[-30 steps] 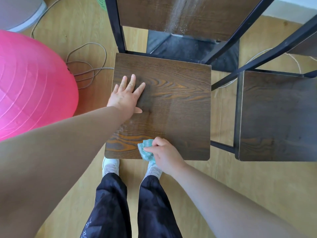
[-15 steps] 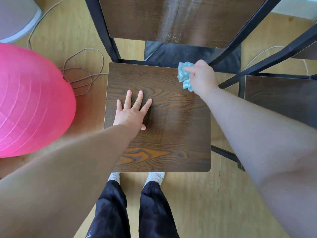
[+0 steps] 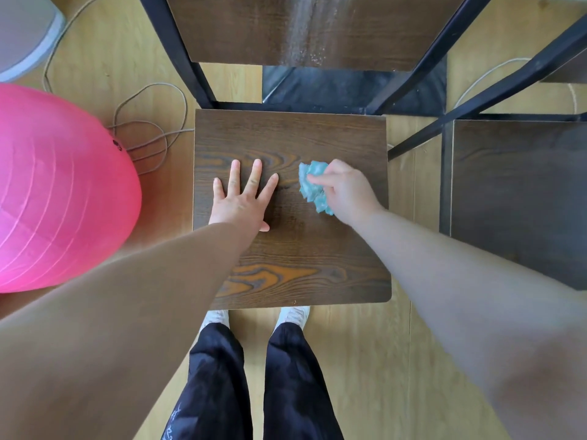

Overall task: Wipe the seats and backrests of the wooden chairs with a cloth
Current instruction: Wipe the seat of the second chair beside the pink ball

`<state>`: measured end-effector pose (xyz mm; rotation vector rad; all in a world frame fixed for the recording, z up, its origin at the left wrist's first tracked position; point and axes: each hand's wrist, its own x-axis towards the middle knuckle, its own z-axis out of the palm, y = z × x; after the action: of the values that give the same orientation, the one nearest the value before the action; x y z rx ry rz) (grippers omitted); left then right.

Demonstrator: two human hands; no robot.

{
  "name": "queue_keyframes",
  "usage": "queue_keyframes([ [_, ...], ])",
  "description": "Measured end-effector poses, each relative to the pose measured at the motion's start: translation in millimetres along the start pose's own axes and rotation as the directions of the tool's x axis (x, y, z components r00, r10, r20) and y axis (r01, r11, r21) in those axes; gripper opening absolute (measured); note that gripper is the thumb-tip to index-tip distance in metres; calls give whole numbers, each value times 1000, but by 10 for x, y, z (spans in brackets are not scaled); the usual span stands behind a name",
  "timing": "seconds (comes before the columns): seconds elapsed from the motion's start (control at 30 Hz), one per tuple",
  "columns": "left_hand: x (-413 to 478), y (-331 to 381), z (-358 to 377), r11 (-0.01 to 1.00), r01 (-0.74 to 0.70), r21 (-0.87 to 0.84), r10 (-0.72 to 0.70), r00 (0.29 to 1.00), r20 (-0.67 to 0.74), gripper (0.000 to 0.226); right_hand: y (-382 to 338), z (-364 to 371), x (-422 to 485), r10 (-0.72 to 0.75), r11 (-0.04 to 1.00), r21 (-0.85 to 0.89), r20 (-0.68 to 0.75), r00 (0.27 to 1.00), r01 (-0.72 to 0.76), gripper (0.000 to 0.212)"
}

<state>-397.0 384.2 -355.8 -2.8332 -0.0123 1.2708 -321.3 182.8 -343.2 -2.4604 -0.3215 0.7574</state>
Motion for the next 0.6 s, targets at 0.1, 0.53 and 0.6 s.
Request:
queue_keyframes([
  [0.1, -5, 0, -4, 1000, -2, 0, 2, 1000, -4, 103, 45, 274, -369, -123, 984, -118, 101, 987, 135, 40],
  [0.53, -41, -6, -7, 1000, 3, 16, -3, 1000, -18, 103, 76, 1202, -1717, -271, 950, -96, 225, 936, 299, 41],
  [0.6, -49, -7, 0, 1000, -3, 25, 3, 1000, -26, 102, 69, 1121, -1682, -244, 961, -79, 200, 949, 263, 31],
])
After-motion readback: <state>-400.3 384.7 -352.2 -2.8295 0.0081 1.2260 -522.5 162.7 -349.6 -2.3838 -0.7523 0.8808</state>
